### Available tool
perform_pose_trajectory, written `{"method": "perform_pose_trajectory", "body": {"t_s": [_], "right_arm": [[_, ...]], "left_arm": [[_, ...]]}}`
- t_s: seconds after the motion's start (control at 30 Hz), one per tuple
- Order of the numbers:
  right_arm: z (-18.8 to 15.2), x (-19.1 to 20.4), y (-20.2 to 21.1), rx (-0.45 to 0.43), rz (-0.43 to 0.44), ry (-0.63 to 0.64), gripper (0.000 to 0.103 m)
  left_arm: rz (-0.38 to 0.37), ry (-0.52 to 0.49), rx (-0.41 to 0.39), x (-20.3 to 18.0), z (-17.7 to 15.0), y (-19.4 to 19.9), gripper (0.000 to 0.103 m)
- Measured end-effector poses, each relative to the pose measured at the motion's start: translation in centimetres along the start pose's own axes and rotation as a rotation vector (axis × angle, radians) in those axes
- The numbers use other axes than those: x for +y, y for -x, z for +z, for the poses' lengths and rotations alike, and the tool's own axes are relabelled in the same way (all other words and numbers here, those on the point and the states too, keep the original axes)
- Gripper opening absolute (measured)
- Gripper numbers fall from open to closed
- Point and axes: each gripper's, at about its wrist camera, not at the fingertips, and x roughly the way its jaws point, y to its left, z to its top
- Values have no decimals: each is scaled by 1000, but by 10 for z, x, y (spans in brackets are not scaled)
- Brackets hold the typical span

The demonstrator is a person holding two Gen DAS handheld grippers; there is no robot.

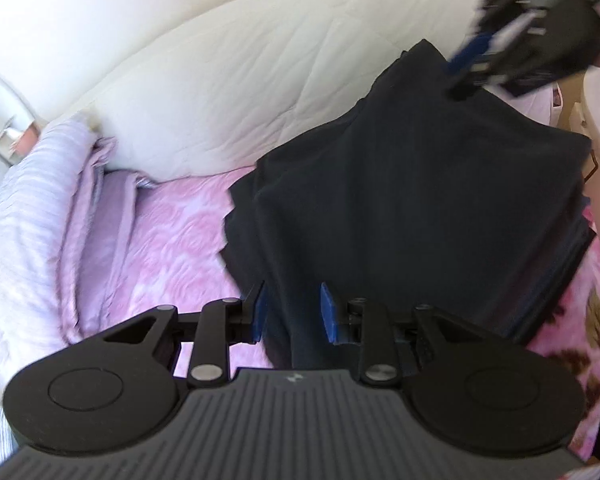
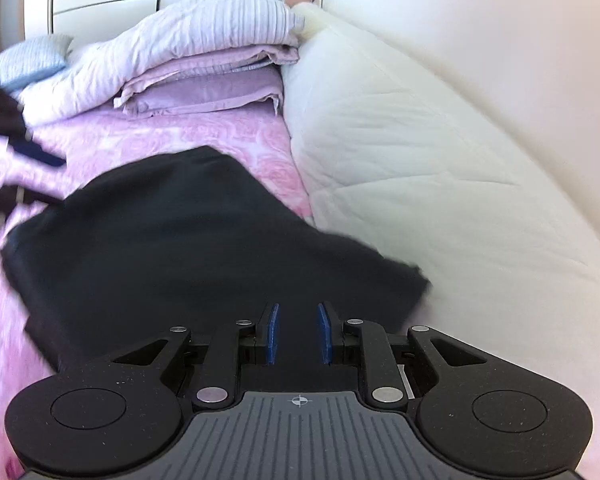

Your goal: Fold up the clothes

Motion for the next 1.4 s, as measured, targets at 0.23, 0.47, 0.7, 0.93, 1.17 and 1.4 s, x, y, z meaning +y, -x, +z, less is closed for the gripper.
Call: {"method": "perform_pose_trajectory", "body": {"t_s": [0.23, 0.47, 0.7, 0.93, 1.17, 1.4], "right_arm": [[23, -77, -76, 86, 1, -189, 19], [10, -65, -24, 5, -25, -196, 20], [-37, 3, 28, -13, 150, -165, 20], [-76, 1, 44, 86, 58, -148, 20], [-82, 1, 63, 96, 64, -273, 20], [-90, 4, 84, 140, 23, -425, 20]], "left_arm": [[-40, -11, 54, 9, 5, -65, 25], [39, 141, 73, 39, -24, -24, 32], [-85, 199, 73, 10, -49, -11, 32], [-39, 169, 139, 16, -62, -18, 32], [-39, 255, 168, 8, -70, 8, 31], [-42, 346, 144, -5, -77, 49, 31]]}}
